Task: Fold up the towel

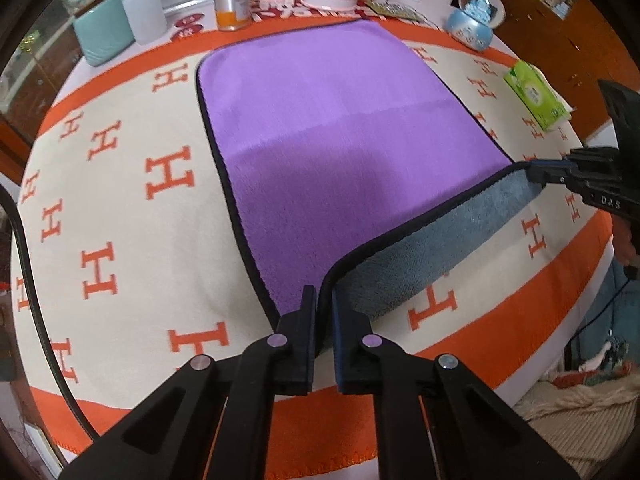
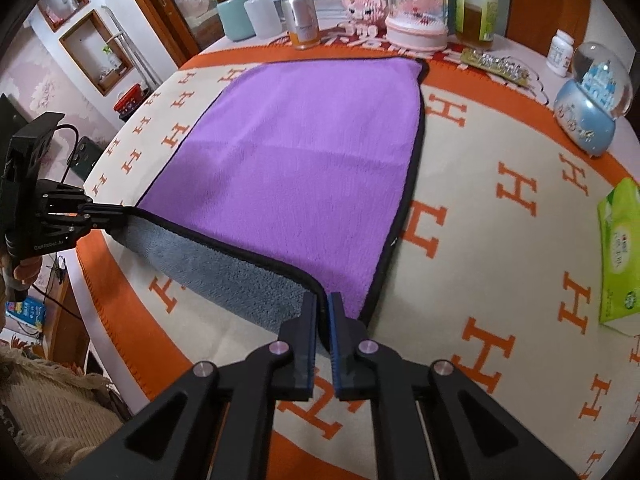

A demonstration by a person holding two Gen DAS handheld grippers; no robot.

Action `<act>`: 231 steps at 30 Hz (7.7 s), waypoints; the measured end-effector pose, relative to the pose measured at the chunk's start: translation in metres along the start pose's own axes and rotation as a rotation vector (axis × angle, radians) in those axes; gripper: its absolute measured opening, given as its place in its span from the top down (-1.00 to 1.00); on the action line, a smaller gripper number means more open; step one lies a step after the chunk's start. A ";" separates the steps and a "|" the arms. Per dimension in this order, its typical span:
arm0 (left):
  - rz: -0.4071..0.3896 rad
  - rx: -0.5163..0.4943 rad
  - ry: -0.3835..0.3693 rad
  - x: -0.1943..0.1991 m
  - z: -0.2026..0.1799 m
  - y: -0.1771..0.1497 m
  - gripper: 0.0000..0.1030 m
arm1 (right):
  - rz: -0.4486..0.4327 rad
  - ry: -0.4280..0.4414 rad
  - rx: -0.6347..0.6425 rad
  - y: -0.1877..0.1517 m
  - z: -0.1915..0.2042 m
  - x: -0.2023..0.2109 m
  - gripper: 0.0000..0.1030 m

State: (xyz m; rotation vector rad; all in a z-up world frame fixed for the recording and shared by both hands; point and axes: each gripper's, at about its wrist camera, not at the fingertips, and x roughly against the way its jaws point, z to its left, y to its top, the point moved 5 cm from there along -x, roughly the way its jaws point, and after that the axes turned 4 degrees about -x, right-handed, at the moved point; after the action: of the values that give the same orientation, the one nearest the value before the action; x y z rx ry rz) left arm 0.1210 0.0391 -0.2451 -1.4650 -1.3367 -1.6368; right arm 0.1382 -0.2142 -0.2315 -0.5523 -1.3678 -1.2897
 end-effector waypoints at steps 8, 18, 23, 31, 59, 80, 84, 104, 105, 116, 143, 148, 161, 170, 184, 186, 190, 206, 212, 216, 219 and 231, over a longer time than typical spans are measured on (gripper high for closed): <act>-0.047 0.112 0.002 0.020 0.023 0.014 0.90 | -0.087 -0.017 -0.021 0.019 0.000 0.016 0.90; -0.140 0.169 0.079 0.032 0.040 0.068 0.90 | -0.187 -0.078 -0.032 0.075 -0.005 0.026 0.90; -0.192 0.166 0.133 0.038 0.055 0.108 0.90 | -0.237 -0.117 -0.047 0.118 -0.016 0.024 0.90; -0.243 0.214 0.210 0.036 0.087 0.167 0.90 | -0.302 -0.144 -0.082 0.179 -0.028 0.015 0.90; -0.136 0.286 0.339 -0.073 0.139 0.227 0.88 | -0.181 -0.263 -0.136 0.246 -0.069 -0.100 0.89; -0.177 0.317 0.423 -0.053 0.135 0.216 -0.58 | -0.235 -0.265 -0.192 0.237 -0.057 -0.078 0.28; -0.182 0.317 0.420 -0.039 0.125 0.212 -0.65 | -0.241 -0.266 -0.209 0.227 -0.050 -0.066 0.28; -0.266 0.284 0.257 0.054 0.050 0.157 -0.79 | -0.280 -0.251 -0.293 0.150 0.001 0.020 -0.01; -0.271 0.281 0.248 0.059 0.046 0.154 -0.80 | -0.281 -0.252 -0.293 0.146 0.004 0.024 -0.01; -0.342 0.229 0.204 0.119 0.001 0.115 -0.99 | -0.331 -0.265 -0.279 0.104 0.044 0.084 -0.01; -0.447 0.120 0.213 0.228 -0.076 -0.008 -0.99 | -0.412 -0.296 -0.383 -0.040 0.128 0.188 -0.19; -0.438 0.135 0.215 0.231 -0.082 -0.022 -0.99 | -0.423 -0.304 -0.377 -0.053 0.139 0.196 -0.20; -0.421 0.140 0.233 0.227 -0.098 -0.035 -0.99 | -0.442 -0.347 -0.348 -0.061 0.145 0.211 -0.20; -0.427 0.172 0.238 0.228 -0.104 -0.025 -0.99 | -0.440 -0.349 -0.343 -0.061 0.140 0.213 -0.20; -0.399 0.180 0.263 0.217 -0.109 -0.015 -0.99 | -0.426 -0.345 -0.334 -0.052 0.131 0.212 -0.20; -0.397 0.183 0.268 0.216 -0.109 -0.014 -0.99 | -0.417 -0.338 -0.330 -0.050 0.130 0.209 -0.20; -0.392 0.185 0.275 0.214 -0.110 -0.012 -0.99 | -0.408 -0.332 -0.319 -0.048 0.130 0.207 -0.20; -0.384 0.189 0.284 0.211 -0.109 -0.012 -0.99 | -0.396 -0.322 -0.302 -0.046 0.128 0.202 -0.20; -0.383 0.189 0.283 0.210 -0.109 -0.013 -0.99 | -0.396 -0.321 -0.301 -0.046 0.128 0.202 -0.20; -0.384 0.190 0.284 0.211 -0.109 -0.012 -0.99 | -0.398 -0.318 -0.296 -0.044 0.128 0.201 -0.20; -0.383 0.190 0.283 0.211 -0.109 -0.012 -0.99 | -0.398 -0.312 -0.293 -0.043 0.129 0.200 -0.20; -0.372 0.190 0.287 0.205 -0.109 -0.020 -0.99 | -0.401 -0.299 -0.276 -0.040 0.130 0.197 -0.20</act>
State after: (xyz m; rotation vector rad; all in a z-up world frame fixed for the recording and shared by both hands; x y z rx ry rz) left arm 0.0109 -0.0125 -0.0467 -0.8683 -1.6097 -1.8047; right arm -0.0010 -0.1758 -0.0402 -0.7037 -1.6123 -1.7936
